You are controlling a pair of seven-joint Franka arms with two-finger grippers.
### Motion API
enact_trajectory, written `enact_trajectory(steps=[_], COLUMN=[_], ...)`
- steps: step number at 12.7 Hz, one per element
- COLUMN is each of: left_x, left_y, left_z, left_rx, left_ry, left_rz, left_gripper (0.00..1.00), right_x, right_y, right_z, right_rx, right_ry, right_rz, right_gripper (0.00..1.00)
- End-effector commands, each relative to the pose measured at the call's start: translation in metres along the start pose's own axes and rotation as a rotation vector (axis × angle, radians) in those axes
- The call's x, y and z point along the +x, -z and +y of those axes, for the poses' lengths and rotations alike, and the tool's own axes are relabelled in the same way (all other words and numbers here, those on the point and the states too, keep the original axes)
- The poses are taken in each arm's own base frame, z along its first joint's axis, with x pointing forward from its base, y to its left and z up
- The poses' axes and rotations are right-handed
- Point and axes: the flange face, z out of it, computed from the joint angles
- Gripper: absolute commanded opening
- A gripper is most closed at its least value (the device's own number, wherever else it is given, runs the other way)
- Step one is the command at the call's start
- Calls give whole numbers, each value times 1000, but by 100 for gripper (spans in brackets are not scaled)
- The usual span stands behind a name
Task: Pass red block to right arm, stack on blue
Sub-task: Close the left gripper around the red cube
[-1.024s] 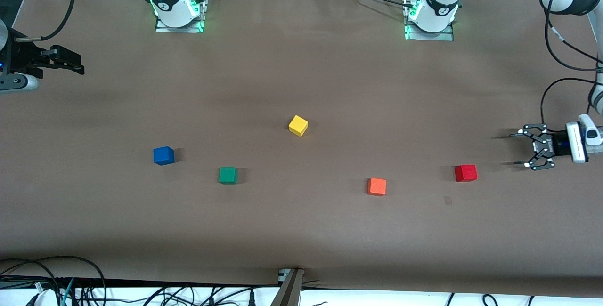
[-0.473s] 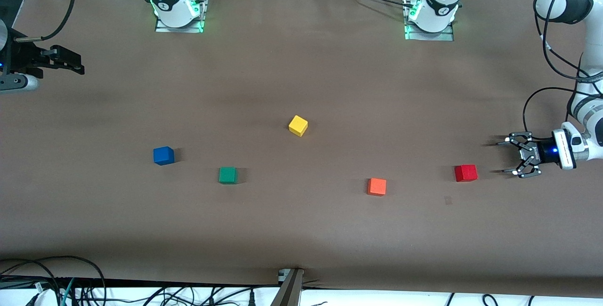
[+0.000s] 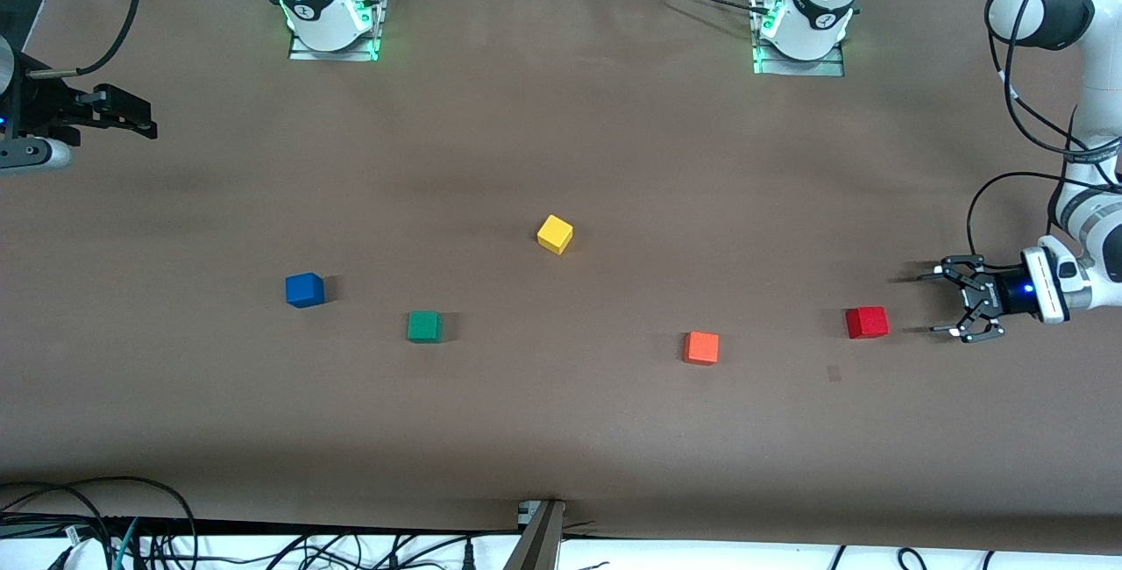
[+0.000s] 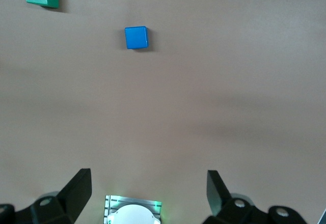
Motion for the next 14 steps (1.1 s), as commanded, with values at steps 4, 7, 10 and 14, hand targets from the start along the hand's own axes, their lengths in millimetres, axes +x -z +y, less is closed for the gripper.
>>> enact_trajectory(steps=[4, 7, 10, 14], left_x=[-16, -15, -20, -24], left_y=[-34, -45, -57, -78], left_z=[-16, -22, -23, -24], left_rx=[20, 22, 26, 16], left_ry=[-74, -123, -137, -143], left_rz=[-7, -27, -13, 8], left_gripper=[100, 100, 100, 100], right_x=[0, 0, 0, 0], right_y=[5, 5, 5, 5], right_z=[-1, 0, 0, -1], right_rx=[16, 16, 18, 35], right_ry=[1, 0, 2, 5], right_rz=[4, 4, 5, 7], right_gripper=[100, 100, 100, 100])
